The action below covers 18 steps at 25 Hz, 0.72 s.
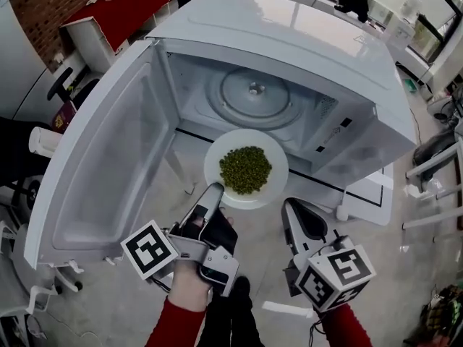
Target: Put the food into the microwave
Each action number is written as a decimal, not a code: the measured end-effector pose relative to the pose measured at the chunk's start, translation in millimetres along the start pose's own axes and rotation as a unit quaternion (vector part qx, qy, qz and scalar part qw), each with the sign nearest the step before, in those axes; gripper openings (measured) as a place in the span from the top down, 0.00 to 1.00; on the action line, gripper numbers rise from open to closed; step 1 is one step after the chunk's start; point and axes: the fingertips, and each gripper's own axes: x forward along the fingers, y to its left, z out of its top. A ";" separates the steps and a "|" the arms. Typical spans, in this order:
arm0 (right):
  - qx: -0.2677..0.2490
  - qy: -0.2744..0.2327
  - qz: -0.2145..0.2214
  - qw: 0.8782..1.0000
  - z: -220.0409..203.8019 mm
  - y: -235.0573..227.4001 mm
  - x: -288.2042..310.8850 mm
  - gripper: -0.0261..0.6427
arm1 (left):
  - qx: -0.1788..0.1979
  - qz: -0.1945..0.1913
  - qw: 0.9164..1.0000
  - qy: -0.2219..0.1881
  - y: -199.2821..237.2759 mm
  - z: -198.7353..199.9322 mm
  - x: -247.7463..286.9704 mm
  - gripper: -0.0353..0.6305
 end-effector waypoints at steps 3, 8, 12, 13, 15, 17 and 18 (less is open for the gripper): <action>-0.006 -0.005 0.003 1.000 0.1 -6.3 15.7 0.94 | 0.008 -0.002 1.000 -0.005 6.8 6.6 15.1 0.91; -0.017 -0.014 0.002 1.000 12.5 -12.0 33.0 0.94 | 0.038 -0.005 0.999 -0.013 2.3 22.8 45.2 0.91; -0.020 -0.018 -0.008 1.000 27.1 -17.6 44.4 0.94 | 0.047 -0.006 0.999 -0.017 -5.5 35.5 76.0 0.91; -0.023 -0.019 -0.008 1.000 32.8 -18.3 48.6 0.94 | 0.050 -0.004 0.999 -0.018 -8.0 39.6 84.8 0.91; -0.029 -0.021 -0.007 0.999 45.2 -19.8 58.4 0.94 | 0.060 0.004 0.998 -0.019 -12.0 47.3 103.9 0.91; -0.036 -0.022 -0.007 0.999 53.3 -19.2 65.0 0.94 | 0.067 0.012 0.998 -0.017 -14.0 52.0 119.9 0.91; -0.040 -0.023 -0.006 0.999 54.9 -17.2 66.2 0.94 | 0.067 0.014 0.998 -0.016 -14.0 53.1 125.2 0.91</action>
